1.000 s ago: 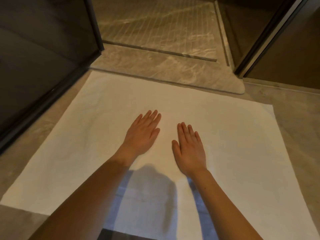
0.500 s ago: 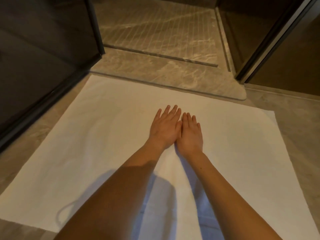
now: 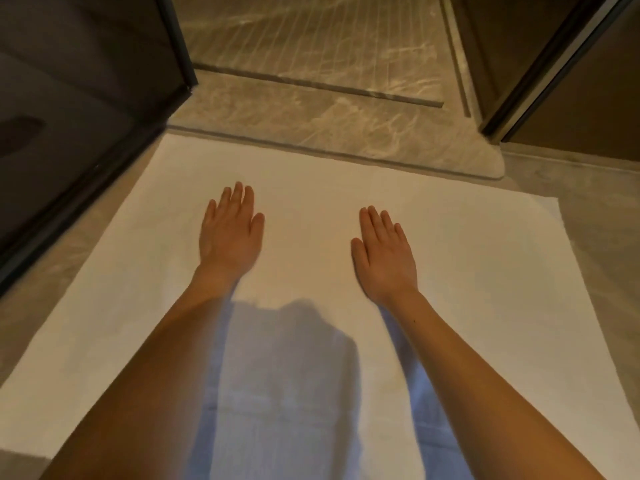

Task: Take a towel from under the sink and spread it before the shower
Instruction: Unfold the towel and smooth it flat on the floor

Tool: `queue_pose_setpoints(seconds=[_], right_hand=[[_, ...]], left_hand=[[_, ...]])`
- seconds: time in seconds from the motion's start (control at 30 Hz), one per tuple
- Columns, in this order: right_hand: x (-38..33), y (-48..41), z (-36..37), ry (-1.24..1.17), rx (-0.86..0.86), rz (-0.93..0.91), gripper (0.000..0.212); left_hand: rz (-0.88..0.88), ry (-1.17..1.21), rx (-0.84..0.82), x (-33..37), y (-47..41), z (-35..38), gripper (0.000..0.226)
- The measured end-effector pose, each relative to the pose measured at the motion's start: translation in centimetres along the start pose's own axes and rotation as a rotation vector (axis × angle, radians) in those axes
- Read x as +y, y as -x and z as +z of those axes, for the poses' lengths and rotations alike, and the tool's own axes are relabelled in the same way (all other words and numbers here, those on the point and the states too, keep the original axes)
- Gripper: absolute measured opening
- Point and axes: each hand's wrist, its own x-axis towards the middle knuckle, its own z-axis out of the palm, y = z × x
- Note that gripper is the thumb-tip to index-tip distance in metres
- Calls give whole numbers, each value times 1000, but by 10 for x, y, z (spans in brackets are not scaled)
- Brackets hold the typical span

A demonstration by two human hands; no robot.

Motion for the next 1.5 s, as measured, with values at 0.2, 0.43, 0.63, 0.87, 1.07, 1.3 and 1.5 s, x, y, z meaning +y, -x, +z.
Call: queue_pose_setpoints(seconds=[0.2,0.43,0.63,0.87,1.07,1.3,1.5], right_hand=[[-3,2,-1,16,-12,19,57],[-21,37,-11,-116,36,81,53],[-29,86,5,-127,8,92,55],[-32,87,4,-46,-7,65,59],[-84,51,6,-107,33,-51,57],[-98,9,21,-12,-37,-75,59],[-98,12,24,-22,-30,-79,61]], left_hand=[[298,69,11,79,95,3,60],[464,227,68,115,173,17,47],[498,154,46,107,171,22,55],[-117,50,106,-47,148,-1,62],[69,21,110,-12,113,1,59],[206,-12,31,-2,76,2,56],[-52,35,36,-78,61,-14,57]])
